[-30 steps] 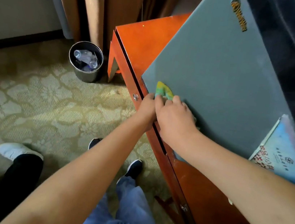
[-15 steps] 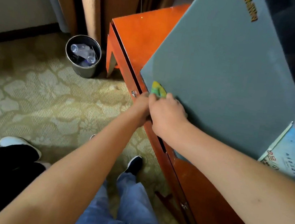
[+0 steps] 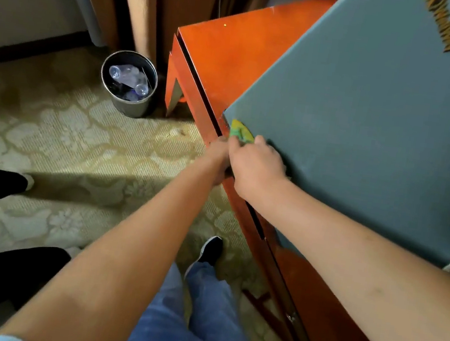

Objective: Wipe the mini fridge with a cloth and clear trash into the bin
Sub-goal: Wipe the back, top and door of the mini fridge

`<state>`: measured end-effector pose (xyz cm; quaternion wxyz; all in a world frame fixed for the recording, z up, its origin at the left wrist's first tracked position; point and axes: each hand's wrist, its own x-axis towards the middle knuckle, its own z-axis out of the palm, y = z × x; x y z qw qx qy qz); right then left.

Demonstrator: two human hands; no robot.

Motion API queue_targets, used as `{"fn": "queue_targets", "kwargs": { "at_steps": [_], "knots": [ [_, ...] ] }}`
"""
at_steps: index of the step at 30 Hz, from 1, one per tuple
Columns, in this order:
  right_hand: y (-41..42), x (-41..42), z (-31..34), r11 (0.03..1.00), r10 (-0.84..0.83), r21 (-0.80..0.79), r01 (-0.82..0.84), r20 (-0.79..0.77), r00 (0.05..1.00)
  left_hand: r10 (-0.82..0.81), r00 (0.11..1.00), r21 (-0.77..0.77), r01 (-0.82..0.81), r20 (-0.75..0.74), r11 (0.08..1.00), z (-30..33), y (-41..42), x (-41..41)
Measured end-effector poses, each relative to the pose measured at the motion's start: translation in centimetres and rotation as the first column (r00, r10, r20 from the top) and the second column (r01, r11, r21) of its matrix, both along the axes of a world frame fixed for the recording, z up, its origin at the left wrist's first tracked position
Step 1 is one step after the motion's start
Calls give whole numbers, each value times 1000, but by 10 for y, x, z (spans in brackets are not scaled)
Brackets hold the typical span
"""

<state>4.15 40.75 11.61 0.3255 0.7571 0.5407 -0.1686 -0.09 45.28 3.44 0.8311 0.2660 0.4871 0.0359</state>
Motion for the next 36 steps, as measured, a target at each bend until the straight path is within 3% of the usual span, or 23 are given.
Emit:
{"fn": "queue_targets", "kwargs": {
  "at_steps": [3,9,13,18,22,26,29,33,36],
  "knots": [
    [-9,-2,16,998,18,-67,-18,2,1000,-22,999,-30,23,32,999,3,-18,-3],
    [21,3,16,981,128,142,-135,57,990,45,999,214,-43,-8,976,3,38,2],
    [24,-2,-25,1000,31,-6,-30,1,1000,-34,995,121,45,-90,992,-29,31,-1],
    [-15,-5,-18,989,-34,-144,33,-5,999,-167,985,-24,168,31,986,-41,-20,-3],
    [5,-2,3,998,58,-25,-58,15,998,-81,996,121,78,23,990,-20,8,-3],
    [48,0,-25,995,52,79,-53,7,999,69,997,163,-64,-27,985,-23,55,0],
    [38,1,-49,1000,-28,12,29,-41,999,2,996,86,5,-85,996,-40,44,2],
    [-21,-6,-47,977,-134,-176,124,-47,990,-174,984,-81,171,-26,982,-58,-24,-3],
    [-53,-8,-24,971,-139,-201,131,-26,990,-214,976,-36,213,-46,976,-41,-59,-5]
  ]
}}
